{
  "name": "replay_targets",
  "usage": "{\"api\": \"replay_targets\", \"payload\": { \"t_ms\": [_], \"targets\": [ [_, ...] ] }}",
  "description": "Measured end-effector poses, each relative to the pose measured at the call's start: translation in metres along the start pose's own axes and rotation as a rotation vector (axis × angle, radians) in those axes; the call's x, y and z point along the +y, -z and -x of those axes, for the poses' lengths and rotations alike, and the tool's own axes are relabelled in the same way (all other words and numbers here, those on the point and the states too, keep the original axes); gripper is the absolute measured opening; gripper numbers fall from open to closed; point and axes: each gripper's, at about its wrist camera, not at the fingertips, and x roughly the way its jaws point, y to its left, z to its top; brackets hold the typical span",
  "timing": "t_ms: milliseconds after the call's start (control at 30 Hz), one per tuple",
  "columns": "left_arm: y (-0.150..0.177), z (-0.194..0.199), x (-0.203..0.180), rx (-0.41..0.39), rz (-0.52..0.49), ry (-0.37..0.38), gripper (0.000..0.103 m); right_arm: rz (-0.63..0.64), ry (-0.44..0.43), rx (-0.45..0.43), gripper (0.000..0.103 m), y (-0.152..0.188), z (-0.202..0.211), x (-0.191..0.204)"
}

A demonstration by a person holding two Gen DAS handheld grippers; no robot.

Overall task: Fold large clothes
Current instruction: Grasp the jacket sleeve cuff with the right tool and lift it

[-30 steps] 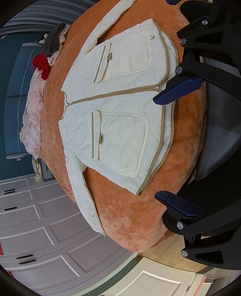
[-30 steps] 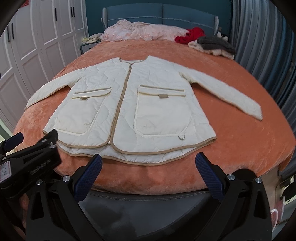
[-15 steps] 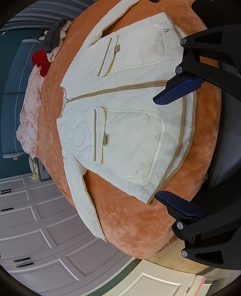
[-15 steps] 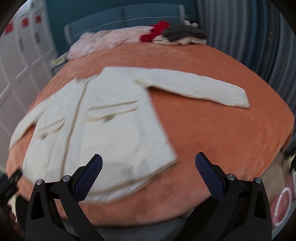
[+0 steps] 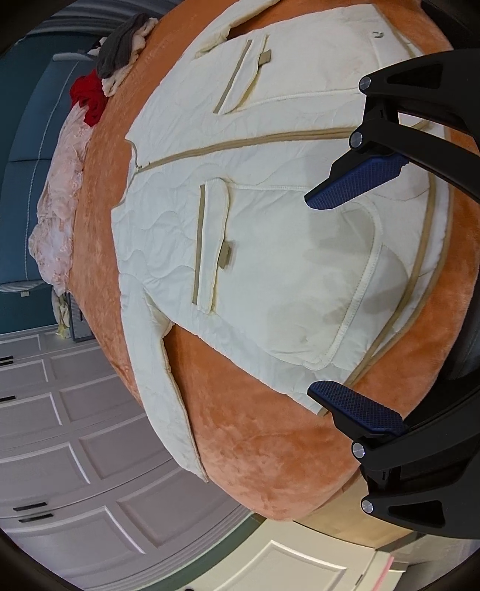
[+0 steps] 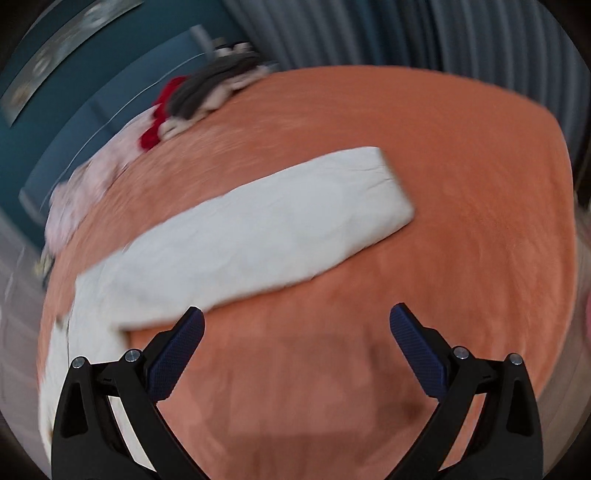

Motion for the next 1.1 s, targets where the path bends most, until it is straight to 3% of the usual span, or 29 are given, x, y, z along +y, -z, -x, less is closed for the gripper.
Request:
{"api": "replay_targets", "payload": {
  "t_ms": [200,367,433,467,533,567,700,833,967,1100],
  "targets": [
    [-0.007,-0.018,-0.008,0.012,-0.036,-0.057,0.092,-0.203,0.02,0.013,0.098,-0.037,-0.048,-0.045],
    [-0.009,-0.033,-0.011,0.031,-0.039,-0.082,0.092,-0.22,0.014,-0.022,0.095,-0.059,-0.067,-0.055],
    [-0.009,-0.039,-0.012,0.043,-0.037,-0.09,0.092,-0.219,0.035,-0.009,0.07,-0.066,-0.076,-0.053],
    [-0.01,-0.042,-0.012,0.048,-0.036,-0.096,0.092,-0.215,0.043,-0.003,0.062,-0.071,-0.081,-0.05],
    [-0.011,-0.046,-0.012,0.053,-0.032,-0.102,0.092,-0.195,0.028,0.018,0.021,-0.08,-0.087,-0.041],
    [-0.012,-0.049,-0.011,0.055,-0.03,-0.107,0.092,-0.188,0.029,0.017,0.017,-0.084,-0.087,-0.035],
    [-0.016,-0.054,-0.004,0.053,-0.017,-0.111,0.092,-0.067,-0.065,-0.086,0.011,-0.098,-0.049,0.027],
    [-0.018,-0.058,0.01,0.056,0.01,-0.115,0.092,0.177,-0.262,-0.198,0.01,-0.095,0.018,0.147],
    [-0.015,-0.058,0.026,0.06,0.043,-0.116,0.092,0.421,-0.458,-0.259,0.01,-0.058,0.08,0.261],
    [-0.008,-0.059,0.045,0.072,0.078,-0.108,0.092,0.639,-0.639,-0.229,0.01,0.005,0.115,0.366]
  ]
}}
